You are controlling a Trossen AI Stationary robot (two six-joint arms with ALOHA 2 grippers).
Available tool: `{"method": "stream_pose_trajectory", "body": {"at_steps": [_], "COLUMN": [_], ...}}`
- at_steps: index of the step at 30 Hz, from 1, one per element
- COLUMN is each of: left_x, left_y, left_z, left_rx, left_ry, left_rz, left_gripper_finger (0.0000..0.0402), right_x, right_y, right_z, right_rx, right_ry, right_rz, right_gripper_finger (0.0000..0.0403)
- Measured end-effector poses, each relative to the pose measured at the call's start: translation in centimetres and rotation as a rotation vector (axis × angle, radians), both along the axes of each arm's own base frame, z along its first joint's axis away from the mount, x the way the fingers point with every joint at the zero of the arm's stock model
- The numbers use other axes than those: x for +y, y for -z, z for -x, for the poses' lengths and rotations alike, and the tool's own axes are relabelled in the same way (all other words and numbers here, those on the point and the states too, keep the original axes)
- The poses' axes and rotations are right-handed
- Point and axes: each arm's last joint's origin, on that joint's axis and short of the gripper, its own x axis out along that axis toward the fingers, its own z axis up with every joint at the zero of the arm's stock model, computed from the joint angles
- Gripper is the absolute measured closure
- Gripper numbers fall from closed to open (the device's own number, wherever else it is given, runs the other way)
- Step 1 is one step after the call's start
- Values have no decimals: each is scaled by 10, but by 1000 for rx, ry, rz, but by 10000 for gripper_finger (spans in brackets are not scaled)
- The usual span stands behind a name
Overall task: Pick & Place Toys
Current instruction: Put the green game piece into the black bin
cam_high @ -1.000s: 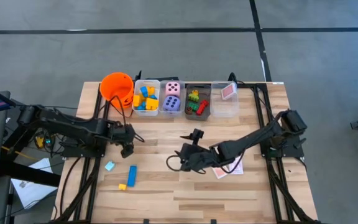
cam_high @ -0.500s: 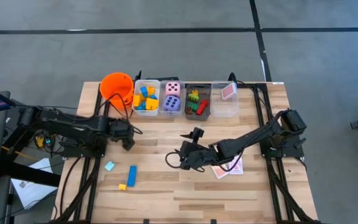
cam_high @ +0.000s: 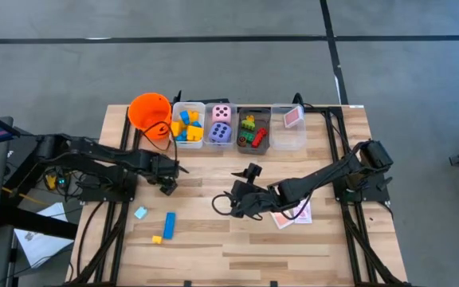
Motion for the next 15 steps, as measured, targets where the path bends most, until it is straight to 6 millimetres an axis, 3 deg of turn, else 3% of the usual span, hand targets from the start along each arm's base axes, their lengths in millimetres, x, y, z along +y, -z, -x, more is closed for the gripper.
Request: {"method": "stream_pose_trajectory", "body": {"at_steps": [5, 11, 15], "left_x": [-1, -1, -3], "left_y": [4, 6, 2], "left_z": [-3, -8, -15], "left_rx": [12, -14, -118], "left_ry": [2, 32, 122], "left_rz": [27, 28, 116], "left_gripper_finger": [136, 267, 276], "right_x": [0, 0, -2], "right_y": [0, -1, -1], "right_z": [0, -1, -2], "right_rx": [-1, -10, -17], "right_ry": [0, 2, 8], "right_rz": [-1, -4, -8], "right_gripper_finger": [87, 87, 87]}}
